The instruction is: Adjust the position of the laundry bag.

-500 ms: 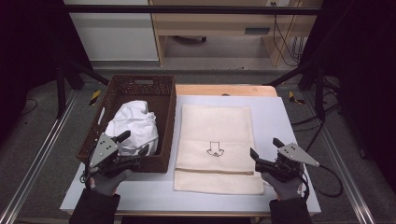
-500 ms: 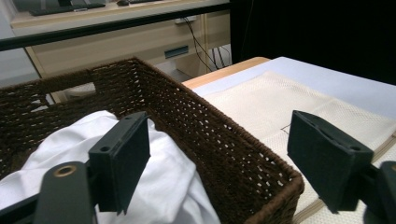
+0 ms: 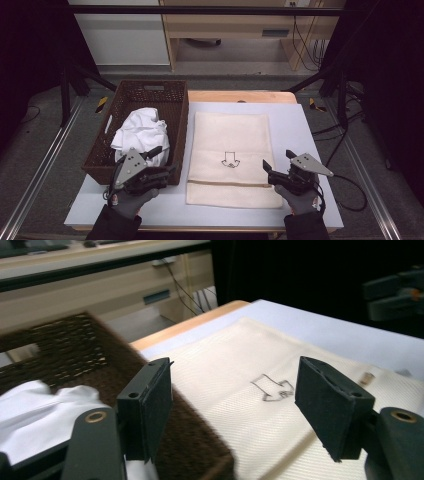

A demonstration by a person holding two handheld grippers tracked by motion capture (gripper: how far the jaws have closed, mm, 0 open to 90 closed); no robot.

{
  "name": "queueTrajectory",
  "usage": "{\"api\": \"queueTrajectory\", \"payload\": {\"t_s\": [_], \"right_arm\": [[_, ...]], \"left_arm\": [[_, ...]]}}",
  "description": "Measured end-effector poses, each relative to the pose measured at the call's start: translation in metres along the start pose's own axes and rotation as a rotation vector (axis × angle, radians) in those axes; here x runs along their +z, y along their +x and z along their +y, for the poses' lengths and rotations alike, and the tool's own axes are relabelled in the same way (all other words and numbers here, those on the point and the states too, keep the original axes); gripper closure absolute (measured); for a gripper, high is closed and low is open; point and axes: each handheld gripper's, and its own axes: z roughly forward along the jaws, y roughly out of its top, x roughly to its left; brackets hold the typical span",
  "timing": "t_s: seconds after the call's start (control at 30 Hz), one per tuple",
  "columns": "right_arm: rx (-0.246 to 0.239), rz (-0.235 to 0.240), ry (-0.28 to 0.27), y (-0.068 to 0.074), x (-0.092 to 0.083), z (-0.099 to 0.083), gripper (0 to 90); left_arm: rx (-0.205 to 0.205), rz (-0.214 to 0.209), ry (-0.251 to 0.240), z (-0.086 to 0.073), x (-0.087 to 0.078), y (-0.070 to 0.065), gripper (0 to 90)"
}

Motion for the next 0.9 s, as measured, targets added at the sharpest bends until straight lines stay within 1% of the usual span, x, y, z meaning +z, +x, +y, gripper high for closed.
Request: {"api": "queueTrajectory", "payload": {"t_s": [0.03,0.07,0.1,0.17,0.2,0.23,0.3,0.37,0.43,0.5,0.53,0.57,0.63,0.7,0.77,0.8,0.83,0.87,0.9], "right_arm": [[0.004,0.005,0.006,0.001,0.001,-0.001,14.5],[0.011,0.008,0.016,0.001,0.003,-0.002,15.4],[0.011,0.008,0.016,0.001,0.003,-0.002,15.4],[0.008,0.01,0.031,0.002,0.006,-0.004,16.2],[0.014,0.011,0.04,0.004,0.008,-0.005,17.3],[0.016,0.015,0.041,0.004,0.009,-0.006,17.9],[0.017,0.016,0.048,0.005,0.01,-0.006,18.2],[0.012,0.018,0.066,0.007,0.014,-0.009,18.7],[0.008,0.007,0.097,0.006,0.019,-0.013,19.6],[0.011,0.007,0.106,0.006,0.021,-0.014,20.0],[0.017,0.001,0.131,0.004,0.024,-0.018,20.9],[0.029,0.0,0.145,0.004,0.025,-0.019,21.2],[0.032,-0.005,0.155,0.002,0.027,-0.021,21.7],[0.043,-0.017,0.185,-0.001,0.031,-0.026,22.5],[0.042,-0.033,0.205,-0.004,0.033,-0.029,23.3],[0.054,-0.044,0.222,-0.006,0.035,-0.032,24.1],[0.054,-0.044,0.222,-0.006,0.035,-0.032,24.1],[0.056,-0.049,0.228,-0.008,0.036,-0.034,24.3],[0.054,-0.062,0.239,-0.009,0.037,-0.035,24.7]], "left_arm": [[0.011,-0.033,0.009,0.0,0.002,-0.007,30.6],[0.021,-0.047,0.018,0.0,0.004,-0.011,32.0],[0.036,-0.073,0.03,0.0,0.006,-0.018,32.0],[0.059,-0.105,0.061,-0.003,0.012,-0.03,33.4],[0.071,-0.122,0.085,-0.007,0.017,-0.039,35.1],[0.071,-0.122,0.085,-0.007,0.017,-0.039,35.4],[0.076,-0.134,0.127,-0.014,0.024,-0.047,36.1],[0.07,-0.144,0.169,-0.023,0.03,-0.052,37.3],[0.065,-0.152,0.195,-0.028,0.034,-0.054,38.0],[0.063,-0.16,0.235,-0.036,0.037,-0.056,39.0],[0.061,-0.165,0.246,-0.038,0.038,-0.057,40.5],[0.06,-0.162,0.258,-0.04,0.039,-0.058,41.0],[0.052,-0.165,0.281,-0.045,0.04,-0.058,41.8],[0.053,-0.164,0.308,-0.051,0.041,-0.059,43.2],[0.046,-0.152,0.33,-0.054,0.042,-0.059,44.9],[0.039,-0.147,0.347,-0.058,0.043,-0.058,44.9],[0.039,-0.147,0.347,-0.058,0.043,-0.058,44.8],[0.025,-0.152,0.363,-0.061,0.045,-0.057,44.8],[0.024,-0.15,0.378,-0.063,0.045,-0.057,44.4]]}}
